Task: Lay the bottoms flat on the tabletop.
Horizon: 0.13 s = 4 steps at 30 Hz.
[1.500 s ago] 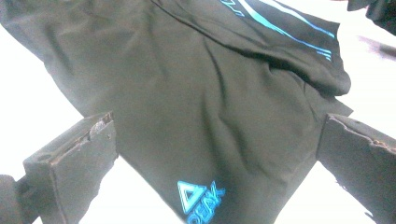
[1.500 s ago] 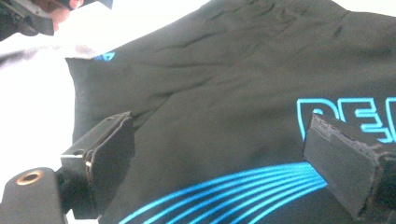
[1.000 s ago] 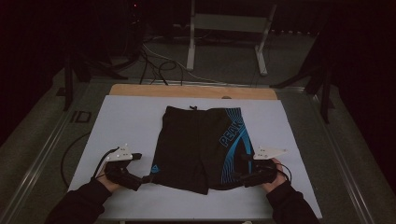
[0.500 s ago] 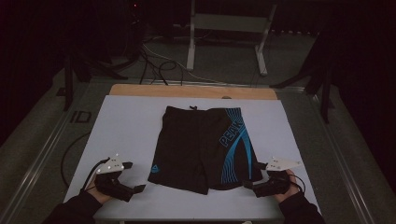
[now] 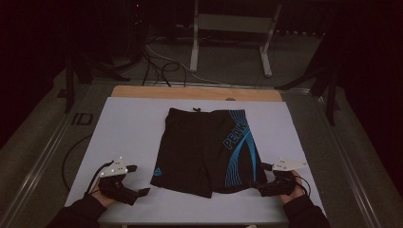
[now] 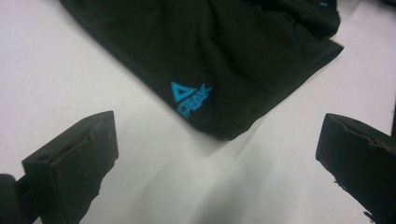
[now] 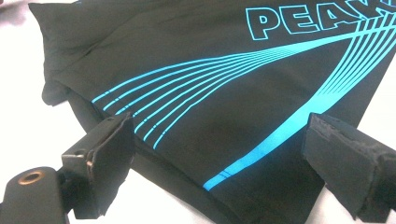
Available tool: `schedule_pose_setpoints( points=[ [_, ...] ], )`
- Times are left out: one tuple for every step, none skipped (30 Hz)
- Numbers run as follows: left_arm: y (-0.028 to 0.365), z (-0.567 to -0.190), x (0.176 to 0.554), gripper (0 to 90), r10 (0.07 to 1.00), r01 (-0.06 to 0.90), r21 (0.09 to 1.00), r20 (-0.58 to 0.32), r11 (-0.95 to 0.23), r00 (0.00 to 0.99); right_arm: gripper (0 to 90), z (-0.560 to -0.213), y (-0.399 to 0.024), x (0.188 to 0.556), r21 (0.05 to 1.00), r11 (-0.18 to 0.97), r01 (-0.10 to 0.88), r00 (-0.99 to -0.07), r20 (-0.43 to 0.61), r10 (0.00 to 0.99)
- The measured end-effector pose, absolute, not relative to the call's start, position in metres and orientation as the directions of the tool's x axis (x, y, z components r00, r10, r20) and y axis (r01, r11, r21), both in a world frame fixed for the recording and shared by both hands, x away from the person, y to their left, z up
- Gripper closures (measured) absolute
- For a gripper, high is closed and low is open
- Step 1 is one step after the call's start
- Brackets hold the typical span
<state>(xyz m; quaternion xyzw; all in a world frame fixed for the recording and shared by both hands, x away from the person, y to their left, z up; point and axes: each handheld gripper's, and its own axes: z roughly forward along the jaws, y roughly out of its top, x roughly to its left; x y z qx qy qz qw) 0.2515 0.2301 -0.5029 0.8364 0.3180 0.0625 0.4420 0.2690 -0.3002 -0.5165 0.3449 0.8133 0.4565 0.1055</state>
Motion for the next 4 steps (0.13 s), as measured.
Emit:
schedule_pose_setpoints(
  points=[
    [0.2302, -0.5026, 0.2516, 0.0, 0.589, 0.474, 0.78, -0.172, -0.408, 0.79, 10.1, -0.5164, -0.3007, 0.2691, 0.813, 0.348, 0.467, -0.74, 0.144, 0.657],
    [0.2303, -0.5024, 0.2516, 0.0, 0.588, 0.473, 0.782, -0.173, -0.406, 0.79, 10.1, -0.5167, -0.3007, 0.2692, 0.814, 0.342, 0.469, -0.739, 0.15, 0.656],
    [0.2302, -0.5022, 0.2518, 0.0, 0.588, 0.475, 0.781, -0.176, -0.405, 0.79, 10.1, -0.5168, -0.3005, 0.2693, 0.816, 0.337, 0.469, -0.74, 0.154, 0.655],
    [0.2298, -0.502, 0.2516, 0.0, 0.588, 0.474, 0.783, -0.176, -0.402, 0.789, 10.1, -0.5167, -0.3003, 0.2693, 0.816, 0.339, 0.468, -0.74, 0.152, 0.655]
  ],
)
